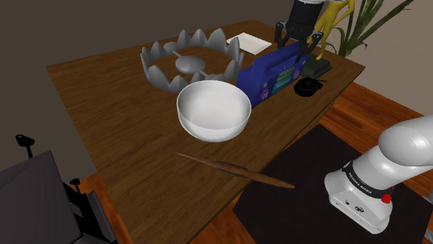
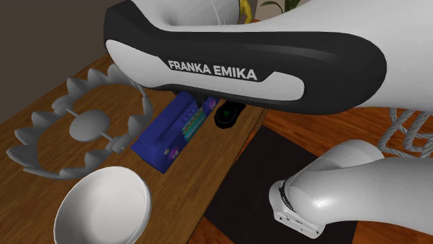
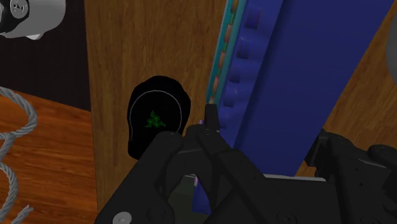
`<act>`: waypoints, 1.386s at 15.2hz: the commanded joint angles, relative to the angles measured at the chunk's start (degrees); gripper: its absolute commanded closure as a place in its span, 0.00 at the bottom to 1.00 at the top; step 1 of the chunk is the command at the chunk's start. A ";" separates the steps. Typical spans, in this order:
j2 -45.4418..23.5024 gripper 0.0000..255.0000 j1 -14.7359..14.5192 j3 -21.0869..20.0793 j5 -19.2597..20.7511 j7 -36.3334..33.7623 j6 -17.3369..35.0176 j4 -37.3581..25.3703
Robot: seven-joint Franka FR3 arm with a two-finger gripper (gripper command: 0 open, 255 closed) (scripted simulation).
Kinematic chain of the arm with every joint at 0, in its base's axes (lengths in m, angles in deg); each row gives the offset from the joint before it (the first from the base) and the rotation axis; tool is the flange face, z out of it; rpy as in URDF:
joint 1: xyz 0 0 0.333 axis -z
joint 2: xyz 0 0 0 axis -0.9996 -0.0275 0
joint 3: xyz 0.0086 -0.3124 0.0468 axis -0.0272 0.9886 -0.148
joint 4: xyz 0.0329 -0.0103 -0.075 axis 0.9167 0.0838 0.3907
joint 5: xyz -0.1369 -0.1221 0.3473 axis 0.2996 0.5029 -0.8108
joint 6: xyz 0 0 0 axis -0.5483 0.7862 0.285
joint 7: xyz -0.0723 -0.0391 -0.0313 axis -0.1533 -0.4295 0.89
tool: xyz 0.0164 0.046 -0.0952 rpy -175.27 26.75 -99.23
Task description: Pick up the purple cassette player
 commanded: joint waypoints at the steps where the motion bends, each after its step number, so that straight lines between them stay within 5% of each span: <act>1: -0.12 1.00 0.00 -0.03 -0.02 0.01 0.11 0.11; 6: -0.07 1.00 -0.03 -0.04 -0.05 -0.01 0.16 0.22; 21: -0.61 1.00 0.61 1.15 0.87 0.20 -11.26 -11.72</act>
